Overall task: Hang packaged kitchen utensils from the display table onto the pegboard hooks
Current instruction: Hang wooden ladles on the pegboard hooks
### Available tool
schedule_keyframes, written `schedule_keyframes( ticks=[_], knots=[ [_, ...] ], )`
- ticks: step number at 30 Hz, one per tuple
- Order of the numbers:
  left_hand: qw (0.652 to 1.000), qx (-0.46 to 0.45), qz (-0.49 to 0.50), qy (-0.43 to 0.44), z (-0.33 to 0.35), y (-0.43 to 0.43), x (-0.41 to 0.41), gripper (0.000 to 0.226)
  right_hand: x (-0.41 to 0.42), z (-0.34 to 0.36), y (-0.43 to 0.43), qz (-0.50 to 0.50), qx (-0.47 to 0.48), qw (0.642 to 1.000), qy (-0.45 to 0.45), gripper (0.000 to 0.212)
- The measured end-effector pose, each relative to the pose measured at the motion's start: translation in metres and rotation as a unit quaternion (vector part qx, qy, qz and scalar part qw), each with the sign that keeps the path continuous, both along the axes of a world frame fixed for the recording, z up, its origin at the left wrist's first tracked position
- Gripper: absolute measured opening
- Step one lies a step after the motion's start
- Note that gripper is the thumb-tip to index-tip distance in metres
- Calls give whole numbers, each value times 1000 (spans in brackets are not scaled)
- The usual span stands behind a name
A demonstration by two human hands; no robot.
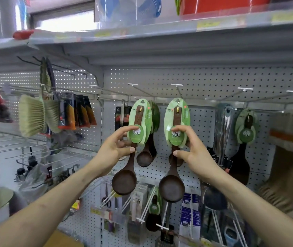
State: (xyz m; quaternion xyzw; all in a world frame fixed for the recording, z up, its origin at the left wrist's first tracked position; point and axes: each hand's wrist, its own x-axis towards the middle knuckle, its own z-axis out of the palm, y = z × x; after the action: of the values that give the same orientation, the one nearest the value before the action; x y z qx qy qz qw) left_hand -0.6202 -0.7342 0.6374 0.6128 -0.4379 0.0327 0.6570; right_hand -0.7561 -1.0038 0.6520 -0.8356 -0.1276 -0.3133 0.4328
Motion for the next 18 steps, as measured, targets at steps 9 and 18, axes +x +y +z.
schedule_keyframes(
  ticks=[9, 18],
  knots=[
    [1000, 7, 6, 4, -1, -3, 11, 76, 15, -11, -7, -6, 17, 1000, 14, 75],
    [1000, 9, -1, -1, -2, -5, 20, 74, 53, -3, -22, -47, 12, 999, 12, 75]
  ],
)
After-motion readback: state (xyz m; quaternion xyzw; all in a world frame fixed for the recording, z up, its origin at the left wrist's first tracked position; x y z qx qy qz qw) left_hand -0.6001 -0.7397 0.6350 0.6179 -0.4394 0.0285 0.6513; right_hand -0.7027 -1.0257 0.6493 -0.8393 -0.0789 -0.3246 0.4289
